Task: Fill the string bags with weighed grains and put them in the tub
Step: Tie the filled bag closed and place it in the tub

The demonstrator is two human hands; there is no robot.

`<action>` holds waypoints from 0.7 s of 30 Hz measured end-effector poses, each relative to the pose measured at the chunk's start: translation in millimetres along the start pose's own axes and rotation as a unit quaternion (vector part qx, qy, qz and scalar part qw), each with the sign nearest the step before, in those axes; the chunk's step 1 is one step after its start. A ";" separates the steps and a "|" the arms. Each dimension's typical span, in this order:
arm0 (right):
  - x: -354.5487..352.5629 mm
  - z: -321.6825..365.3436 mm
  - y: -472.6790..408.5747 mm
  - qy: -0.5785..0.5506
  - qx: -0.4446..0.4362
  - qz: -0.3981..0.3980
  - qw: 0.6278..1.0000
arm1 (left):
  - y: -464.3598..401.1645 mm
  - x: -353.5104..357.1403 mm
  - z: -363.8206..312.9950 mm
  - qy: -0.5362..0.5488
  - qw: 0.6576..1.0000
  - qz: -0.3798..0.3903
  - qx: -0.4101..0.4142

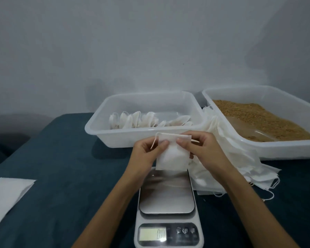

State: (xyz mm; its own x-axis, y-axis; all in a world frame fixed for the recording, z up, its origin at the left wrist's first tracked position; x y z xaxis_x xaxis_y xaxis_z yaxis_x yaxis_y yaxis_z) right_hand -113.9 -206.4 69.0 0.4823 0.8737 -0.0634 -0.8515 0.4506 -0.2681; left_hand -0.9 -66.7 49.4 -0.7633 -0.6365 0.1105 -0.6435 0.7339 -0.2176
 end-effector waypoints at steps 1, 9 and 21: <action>-0.2 -0.7 -0.2 0.006 -0.003 -0.006 1.000 | 0.1 0.1 -2.1 0.005 1.000 -0.010 0.003; 0.4 1.4 -0.1 0.018 -0.017 -0.044 0.999 | 0.8 -2.5 -7.3 -0.016 0.995 -0.091 0.028; 15.3 13.2 9.4 0.129 -0.177 -0.086 0.972 | 7.3 5.3 -13.4 -0.246 0.947 -0.092 0.183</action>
State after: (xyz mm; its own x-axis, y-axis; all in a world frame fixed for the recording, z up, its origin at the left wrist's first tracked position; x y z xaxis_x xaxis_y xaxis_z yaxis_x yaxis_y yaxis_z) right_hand -117.2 -186.3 78.3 0.6849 0.6963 -0.2148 -0.6521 0.4542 -0.6069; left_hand -10.4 -61.6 61.4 -0.4633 -0.8449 -0.2674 -0.6309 0.5264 -0.5699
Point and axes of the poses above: each hand's wrist, its own y-axis away from the middle knuckle, its own x-axis out of the palm, z = x × y, the point moved 4 cm from there along -y, towards the middle knuckle, and after that the axes turned 2 degrees about y, right-handed, at the moved point
